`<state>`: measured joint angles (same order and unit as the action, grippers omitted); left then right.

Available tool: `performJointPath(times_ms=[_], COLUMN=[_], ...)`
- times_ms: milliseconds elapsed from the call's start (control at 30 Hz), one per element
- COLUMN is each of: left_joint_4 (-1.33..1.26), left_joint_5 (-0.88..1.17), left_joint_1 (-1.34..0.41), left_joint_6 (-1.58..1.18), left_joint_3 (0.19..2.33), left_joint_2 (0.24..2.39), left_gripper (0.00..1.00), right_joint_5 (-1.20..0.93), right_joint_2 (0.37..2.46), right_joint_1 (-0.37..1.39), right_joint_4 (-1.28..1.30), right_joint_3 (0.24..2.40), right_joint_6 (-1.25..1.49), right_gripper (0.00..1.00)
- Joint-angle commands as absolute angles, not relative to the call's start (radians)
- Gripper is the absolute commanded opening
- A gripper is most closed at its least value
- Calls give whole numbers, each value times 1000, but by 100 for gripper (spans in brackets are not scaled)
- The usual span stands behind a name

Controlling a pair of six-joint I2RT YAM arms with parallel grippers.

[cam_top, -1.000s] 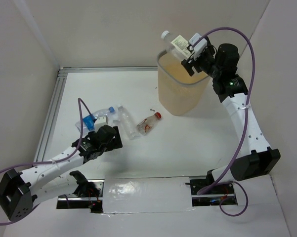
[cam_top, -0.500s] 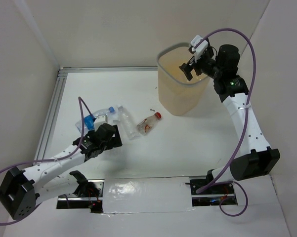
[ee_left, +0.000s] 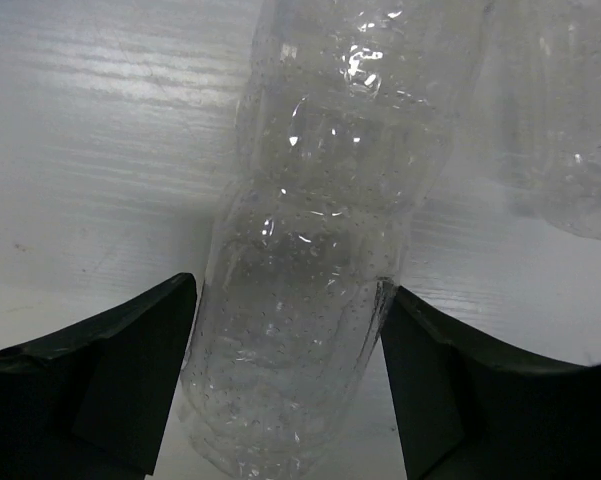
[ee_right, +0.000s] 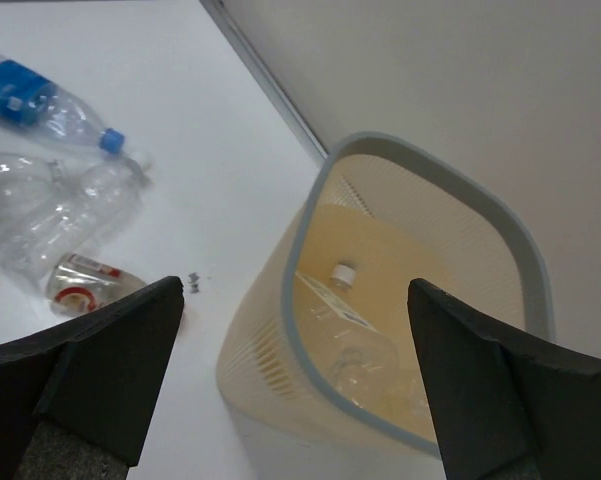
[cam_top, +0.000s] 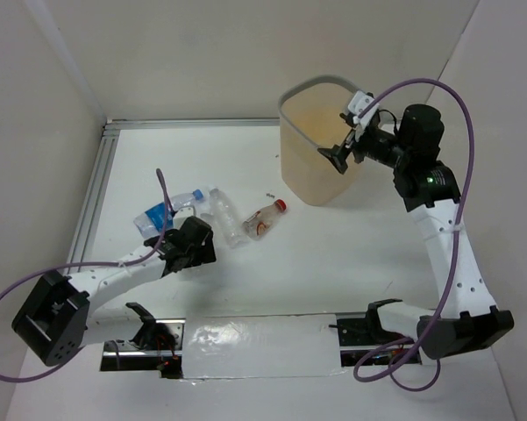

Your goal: Put the plastic bottles in the bin

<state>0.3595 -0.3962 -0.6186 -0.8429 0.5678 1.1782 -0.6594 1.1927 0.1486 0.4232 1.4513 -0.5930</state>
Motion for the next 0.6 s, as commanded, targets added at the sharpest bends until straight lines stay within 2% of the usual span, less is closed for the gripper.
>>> performJointPath(times_ms=[0,67,100,167,200,233,333,400,567], left_joint_4=[360,360,351,341,341,341,341,379,400], left_joint_5=[-405,-405,-405,-393,-382,-382,-359,-359,-310], left_joint_1=[-615,-615,-615,-615,-615,-615,-653,-696,-765], left_joint_6=[-853,-853,-853,-853,-853,-842,-818,-818,-766], left_joint_3=[598,598,598,598,598,598,623,647,761], left_joint_2=[1206,1216,1216,1216,1216,1216,1151,1102,927], left_gripper=[84,75,64,51,42,38,29,28,24], right_joint_5=[-803,-853,-891,-905,-917,-917,-893,-873,-824], right_joint_2=[1146,1134,1134,1134,1124,1124,1124,1115,1063], right_joint_1=[140,140,140,140,140,149,161,172,181], right_joint_4=[489,526,538,578,592,607,667,707,719], right_joint_3=[1445,1436,1427,1413,1413,1396,1370,1339,1176], right_joint_6=[-572,-563,-563,-563,-575,-587,-609,-635,-672], right_gripper=[100,100,100,100,100,98,95,94,79])
